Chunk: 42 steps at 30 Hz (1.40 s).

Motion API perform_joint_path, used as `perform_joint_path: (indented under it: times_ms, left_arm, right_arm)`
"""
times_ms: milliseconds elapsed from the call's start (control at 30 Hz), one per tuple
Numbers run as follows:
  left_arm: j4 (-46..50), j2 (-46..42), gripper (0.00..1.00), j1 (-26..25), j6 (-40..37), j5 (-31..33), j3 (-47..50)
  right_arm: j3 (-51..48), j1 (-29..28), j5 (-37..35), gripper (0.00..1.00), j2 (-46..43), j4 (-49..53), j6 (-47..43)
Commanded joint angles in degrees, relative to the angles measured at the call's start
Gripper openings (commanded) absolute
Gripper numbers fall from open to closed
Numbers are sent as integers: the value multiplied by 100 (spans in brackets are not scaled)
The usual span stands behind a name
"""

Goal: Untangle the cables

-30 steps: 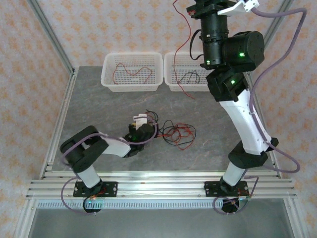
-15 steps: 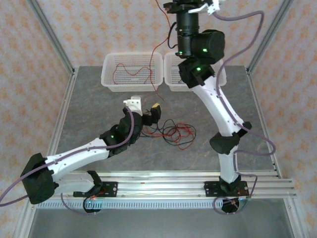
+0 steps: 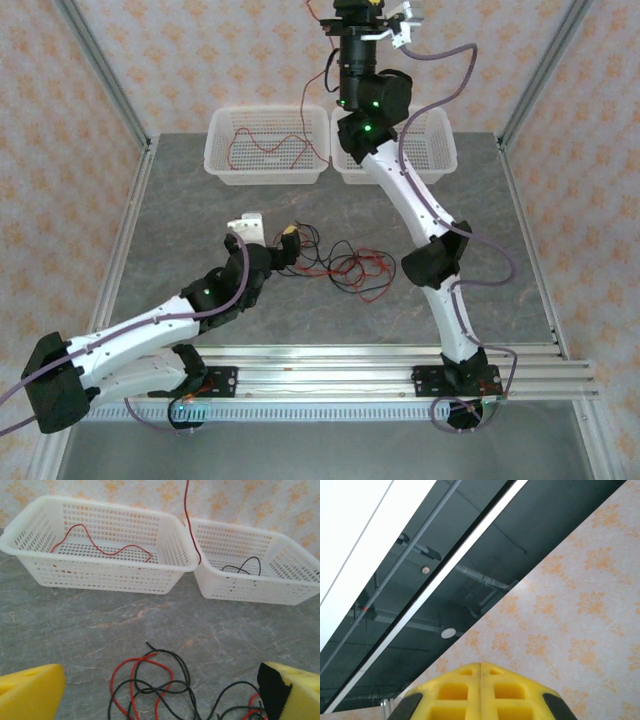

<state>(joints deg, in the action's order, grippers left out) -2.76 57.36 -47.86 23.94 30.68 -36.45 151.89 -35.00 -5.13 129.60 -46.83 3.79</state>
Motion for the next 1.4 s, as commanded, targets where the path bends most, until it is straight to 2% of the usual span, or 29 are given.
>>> perform_joint_path:
  times_ms: [0,133,267,367,433,500,600,833,1033,1367]
  left_arm:
    - [118,349,99,161,79,225,-311]
    - [-277,803,99,570,-111,-437,-727]
    - [-1103,1292,99,957,-1212,-1258,-1284]
    - [-2073,1695,99,1464,-2025,-2021,-1572]
    - [-2873,1963,99,1822,-2373,-2514,-1647]
    - [-3166,2198,99,2175,-2446,-2905,-1925]
    - [-2922,2409,99,2509,-2516,-3537,-2631]
    - [-1962,2246,99,2556,-3253,-5010,-3988]
    - [-1508,2270,99,2552,-3366,-5657,-4811]
    - [-1420,2503,99,2531,-3098,-6452,-5379]
  right_arm:
    - [233,-7,125,0,-60,-461,221]
    - [233,19,262,0,-100,-291,345]
    - [225,14,425,0,-227,-56,406]
    - [224,12,509,0,-395,324,432]
    - [211,11,639,0,-541,695,480]
    - [213,11,808,0,-722,1123,468]
    - [161,11,975,0,-1066,1868,382]
    - [-278,11,1463,0,-1889,3307,184]
    - [-501,11,2155,0,-2244,4419,79]
    - [-1044,-32,2913,0,-2540,4878,303]
